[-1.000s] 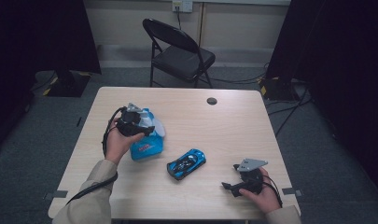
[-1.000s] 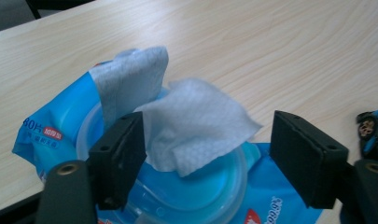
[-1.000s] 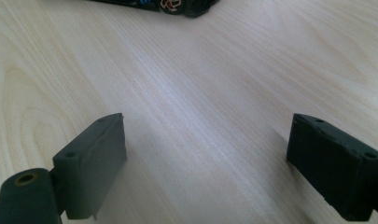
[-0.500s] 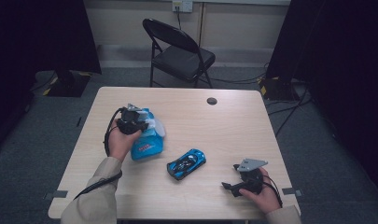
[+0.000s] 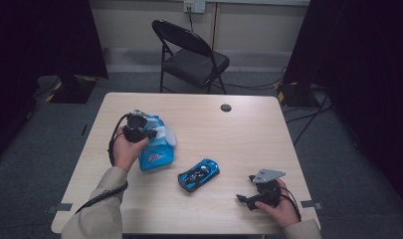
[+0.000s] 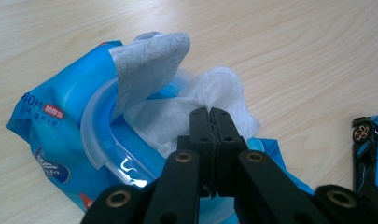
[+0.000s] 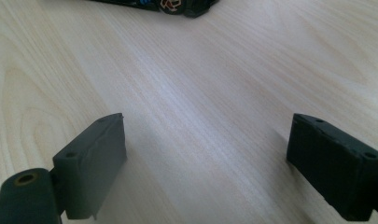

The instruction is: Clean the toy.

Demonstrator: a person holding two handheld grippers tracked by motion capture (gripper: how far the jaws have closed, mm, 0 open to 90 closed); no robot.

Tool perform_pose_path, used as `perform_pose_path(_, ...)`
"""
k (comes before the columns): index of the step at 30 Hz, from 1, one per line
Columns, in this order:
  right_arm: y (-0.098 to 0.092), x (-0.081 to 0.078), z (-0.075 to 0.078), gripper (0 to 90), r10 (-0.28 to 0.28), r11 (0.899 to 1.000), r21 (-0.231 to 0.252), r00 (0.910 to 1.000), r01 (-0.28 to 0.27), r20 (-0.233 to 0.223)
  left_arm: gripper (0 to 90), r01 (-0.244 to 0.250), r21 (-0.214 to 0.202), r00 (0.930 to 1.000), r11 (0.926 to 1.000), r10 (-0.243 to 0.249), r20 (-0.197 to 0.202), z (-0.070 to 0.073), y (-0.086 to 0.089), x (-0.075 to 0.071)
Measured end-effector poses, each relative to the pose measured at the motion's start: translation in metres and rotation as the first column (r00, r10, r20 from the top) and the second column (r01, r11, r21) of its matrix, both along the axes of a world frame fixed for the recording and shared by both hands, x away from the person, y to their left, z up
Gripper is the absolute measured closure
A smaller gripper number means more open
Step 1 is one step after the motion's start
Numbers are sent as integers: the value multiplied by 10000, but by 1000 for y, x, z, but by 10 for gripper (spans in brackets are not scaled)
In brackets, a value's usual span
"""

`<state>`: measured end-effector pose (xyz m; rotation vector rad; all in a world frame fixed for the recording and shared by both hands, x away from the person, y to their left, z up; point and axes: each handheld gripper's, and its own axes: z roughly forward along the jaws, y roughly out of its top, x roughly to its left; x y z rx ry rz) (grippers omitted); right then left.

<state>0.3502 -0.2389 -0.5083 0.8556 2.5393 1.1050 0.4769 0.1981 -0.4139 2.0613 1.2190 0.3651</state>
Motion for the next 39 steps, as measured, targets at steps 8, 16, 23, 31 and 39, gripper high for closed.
perform_pose_path(8, 0, 0, 0, 113, -2, 10000, -1, 10000, 2, 0, 896, 224, -179, 9997, 9996, -223, 69, 20, -5, -3)
perform_pose_path(16, 0, 0, 0, 113, -1, 10000, -2, 10000, 1, -1, 897, 309, -330, 9995, 9990, -309, 33, 35, -4, -7)
perform_pose_path(23, 0, 0, 0, 113, -3, 10000, 2, 10000, 3, -2, 897, 533, -275, 9984, 9982, -527, 214, 47, -7, -10)
perform_pose_path(31, 0, 0, 0, 113, -17, 10000, 13, 10000, 17, -7, 897, 635, -393, 9977, 9972, -624, 268, 58, -10, -11)
perform_pose_path(39, 0, 0, 0, 113, -12, 10000, 16, 10000, 12, 11, 897, 752, -344, 9963, 9966, -736, 450, 73, -13, -11)
